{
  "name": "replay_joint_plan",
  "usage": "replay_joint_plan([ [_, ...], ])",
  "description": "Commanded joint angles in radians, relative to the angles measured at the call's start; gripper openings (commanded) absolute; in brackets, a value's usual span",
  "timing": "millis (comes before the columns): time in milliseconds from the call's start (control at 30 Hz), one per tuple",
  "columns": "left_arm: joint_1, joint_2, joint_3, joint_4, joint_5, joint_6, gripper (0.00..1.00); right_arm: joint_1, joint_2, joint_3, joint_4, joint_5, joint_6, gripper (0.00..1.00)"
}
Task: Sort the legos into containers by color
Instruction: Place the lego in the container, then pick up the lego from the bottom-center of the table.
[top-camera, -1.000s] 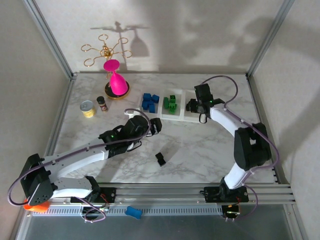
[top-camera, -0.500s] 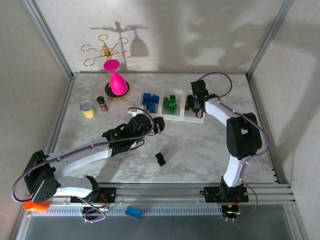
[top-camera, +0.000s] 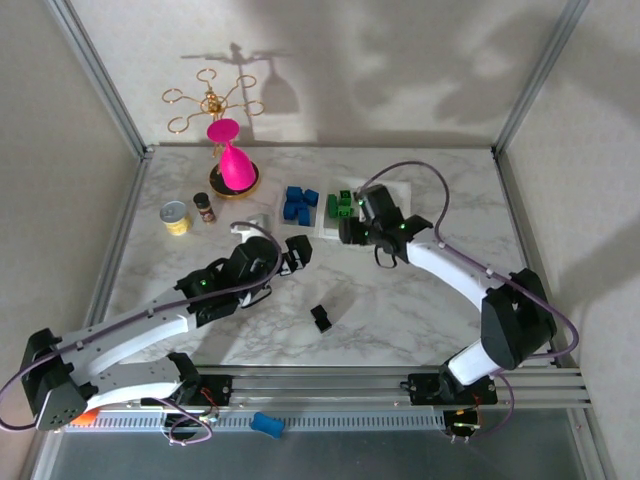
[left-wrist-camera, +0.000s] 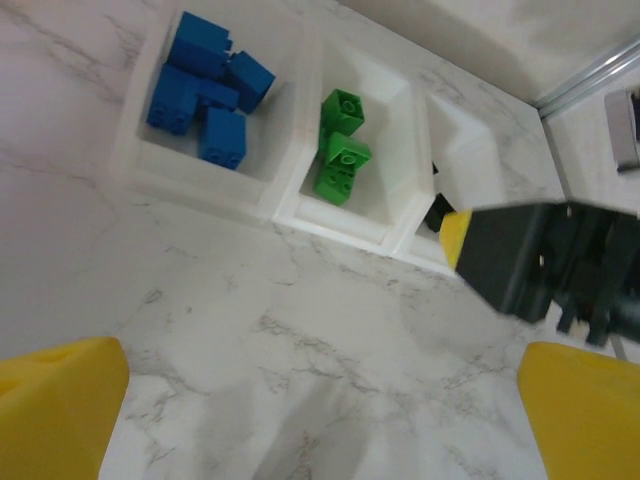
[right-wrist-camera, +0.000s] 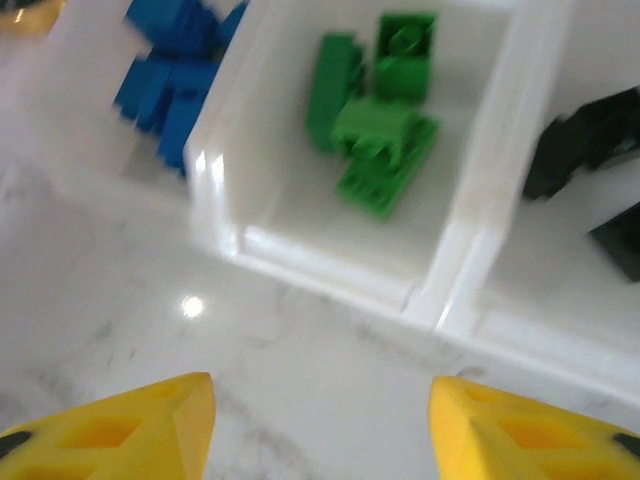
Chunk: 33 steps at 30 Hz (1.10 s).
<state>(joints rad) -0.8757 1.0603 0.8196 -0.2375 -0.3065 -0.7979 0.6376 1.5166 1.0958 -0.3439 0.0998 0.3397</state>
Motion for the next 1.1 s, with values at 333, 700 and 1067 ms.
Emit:
replay_joint_plan([
  [333, -0.005, -0.202, -0.147, -0.171, -0.120, -0.139, 1.00, 0.329, 0.017, -0.108, -0.050, -0.025, 0.140, 0.68],
  [700, -0.005, -0.235, -0.174, -0.201, -0.143, -0.163, 1.00, 0.460, 0.153, -0.109, -0.052, 0.005, 0.192, 0.68],
  [1067, -0.003, -0.234, -0.172, -0.210, -0.144, -0.165, 1.00, 0.463, 0.221, -0.120, -0.044, 0.023, 0.197, 0.58],
])
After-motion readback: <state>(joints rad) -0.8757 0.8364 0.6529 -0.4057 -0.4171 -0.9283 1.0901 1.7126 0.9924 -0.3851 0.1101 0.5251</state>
